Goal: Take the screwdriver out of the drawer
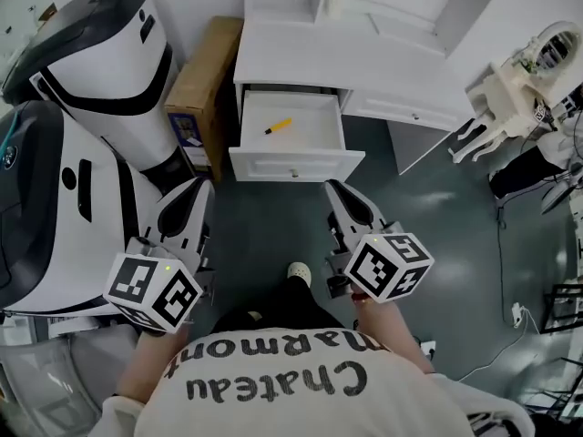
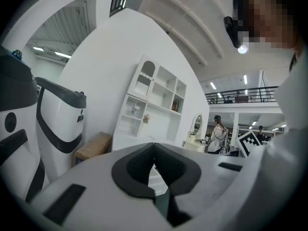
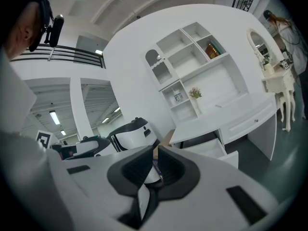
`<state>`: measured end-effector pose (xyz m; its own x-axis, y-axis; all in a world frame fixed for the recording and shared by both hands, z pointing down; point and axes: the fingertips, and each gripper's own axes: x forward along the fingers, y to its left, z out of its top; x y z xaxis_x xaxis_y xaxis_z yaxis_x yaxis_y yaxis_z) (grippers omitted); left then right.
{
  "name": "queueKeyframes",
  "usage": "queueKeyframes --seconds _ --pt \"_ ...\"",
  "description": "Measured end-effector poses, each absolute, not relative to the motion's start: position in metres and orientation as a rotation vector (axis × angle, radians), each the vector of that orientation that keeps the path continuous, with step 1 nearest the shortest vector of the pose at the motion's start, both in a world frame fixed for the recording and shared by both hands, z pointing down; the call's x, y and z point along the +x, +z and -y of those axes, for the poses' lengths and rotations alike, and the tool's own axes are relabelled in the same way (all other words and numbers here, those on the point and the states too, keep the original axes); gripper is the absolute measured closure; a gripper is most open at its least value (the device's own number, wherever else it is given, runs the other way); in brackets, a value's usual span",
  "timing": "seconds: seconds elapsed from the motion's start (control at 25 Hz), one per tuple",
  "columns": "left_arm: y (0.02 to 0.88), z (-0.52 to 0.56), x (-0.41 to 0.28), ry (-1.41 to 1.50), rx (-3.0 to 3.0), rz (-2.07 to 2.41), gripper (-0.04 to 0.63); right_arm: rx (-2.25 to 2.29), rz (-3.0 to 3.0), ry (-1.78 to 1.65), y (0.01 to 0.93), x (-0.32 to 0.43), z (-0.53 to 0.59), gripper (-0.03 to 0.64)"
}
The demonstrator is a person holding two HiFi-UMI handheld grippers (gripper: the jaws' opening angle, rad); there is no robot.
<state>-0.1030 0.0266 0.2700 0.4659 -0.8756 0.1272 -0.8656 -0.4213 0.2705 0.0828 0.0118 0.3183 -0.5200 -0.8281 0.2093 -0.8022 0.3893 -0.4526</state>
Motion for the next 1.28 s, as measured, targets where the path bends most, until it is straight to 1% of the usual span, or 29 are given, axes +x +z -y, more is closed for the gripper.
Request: queueKeyframes --seconds 0.36,0.52,0.72,0.96,1.28 --pt "0.251 0.04 -0.065 -0.126 2.347 1.623 0.572 -1.302 -2.567 -0.813 0.288 0.125 0.082 0.568" --pt "0.24 0.055 -0.055 -0.167 2.341 1.687 0.572 -1.246 -2.596 -0.766 0.274 0.136 0.11 0.568" --pt "0.237 0.058 -0.049 -0.177 2.308 1.76 0.572 -1.177 -2.609 -0.751 0.267 0.144 0.129 0.568" --pt "0.231 0.06 -0.061 -0.194 2.276 1.821 0.572 -1.137 -2.666 -0.739 0.266 0.132 0.139 0.568" --pt "0.229 0.087 -0.057 -0.208 2.294 1.8 0.572 -1.169 -2.696 -0.74 0.27 0.137 0.154 0.568"
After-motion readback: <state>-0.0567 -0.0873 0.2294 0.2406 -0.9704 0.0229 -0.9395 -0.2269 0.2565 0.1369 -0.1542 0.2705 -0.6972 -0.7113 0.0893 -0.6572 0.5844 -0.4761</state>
